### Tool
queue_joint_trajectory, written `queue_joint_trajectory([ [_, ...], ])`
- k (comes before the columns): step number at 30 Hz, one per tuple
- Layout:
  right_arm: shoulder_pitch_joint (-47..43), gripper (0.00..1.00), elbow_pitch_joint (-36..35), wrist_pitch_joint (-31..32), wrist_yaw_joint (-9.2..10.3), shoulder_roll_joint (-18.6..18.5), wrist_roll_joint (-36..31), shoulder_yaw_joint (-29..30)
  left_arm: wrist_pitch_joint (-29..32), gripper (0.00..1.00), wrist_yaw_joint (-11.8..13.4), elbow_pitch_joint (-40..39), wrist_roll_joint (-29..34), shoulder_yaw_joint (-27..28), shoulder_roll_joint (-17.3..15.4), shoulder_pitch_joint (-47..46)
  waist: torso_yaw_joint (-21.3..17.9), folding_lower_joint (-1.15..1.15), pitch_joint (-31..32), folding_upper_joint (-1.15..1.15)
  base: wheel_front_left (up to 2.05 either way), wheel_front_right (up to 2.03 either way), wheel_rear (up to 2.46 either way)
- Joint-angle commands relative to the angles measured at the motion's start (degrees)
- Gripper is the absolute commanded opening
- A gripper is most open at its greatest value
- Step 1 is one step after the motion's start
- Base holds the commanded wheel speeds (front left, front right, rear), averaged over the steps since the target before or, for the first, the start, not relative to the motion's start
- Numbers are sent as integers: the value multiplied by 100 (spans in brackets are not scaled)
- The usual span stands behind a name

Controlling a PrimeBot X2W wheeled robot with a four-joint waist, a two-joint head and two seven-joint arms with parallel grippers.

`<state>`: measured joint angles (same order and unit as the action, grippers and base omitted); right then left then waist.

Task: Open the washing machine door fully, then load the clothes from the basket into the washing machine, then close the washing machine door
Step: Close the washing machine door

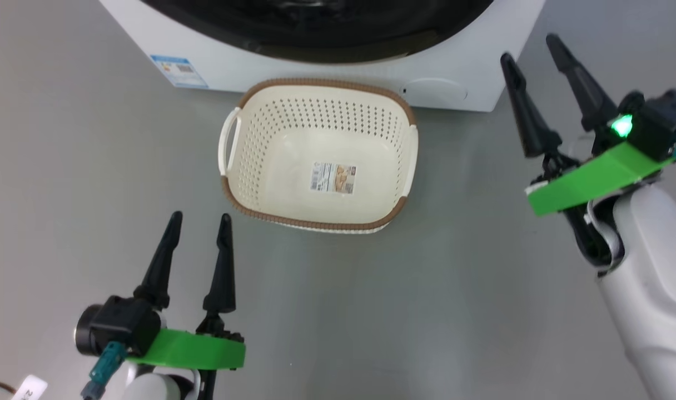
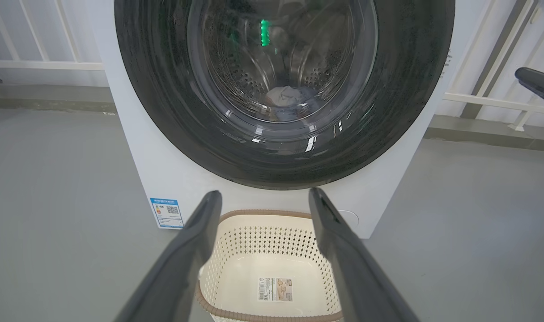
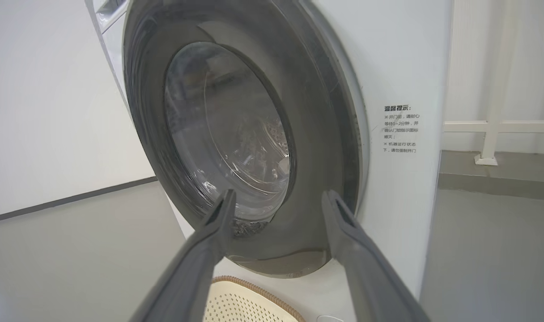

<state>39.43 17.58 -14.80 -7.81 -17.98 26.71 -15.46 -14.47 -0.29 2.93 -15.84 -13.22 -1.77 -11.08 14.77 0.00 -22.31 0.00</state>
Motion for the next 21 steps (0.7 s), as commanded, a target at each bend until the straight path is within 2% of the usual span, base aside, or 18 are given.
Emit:
queue_joint_trajectory([
  [1, -223, 100, -168, -19, 32, 86, -82, -23, -52, 100, -29, -95, 59, 224, -110, 78, -194, 0, 294, 0, 0, 0, 0],
  [11, -1671, 100, -591, -19, 32, 482, -307, 651, -52, 100, -72, -69, 202, 676, -110, 557, -641, 0, 946, 0, 0, 0, 0],
  [21, -2668, 100, -963, -19, 32, 893, -803, 1043, -52, 100, -56, -161, 229, 1084, -110, 1056, -1065, 0, 1489, 0, 0, 0, 0],
])
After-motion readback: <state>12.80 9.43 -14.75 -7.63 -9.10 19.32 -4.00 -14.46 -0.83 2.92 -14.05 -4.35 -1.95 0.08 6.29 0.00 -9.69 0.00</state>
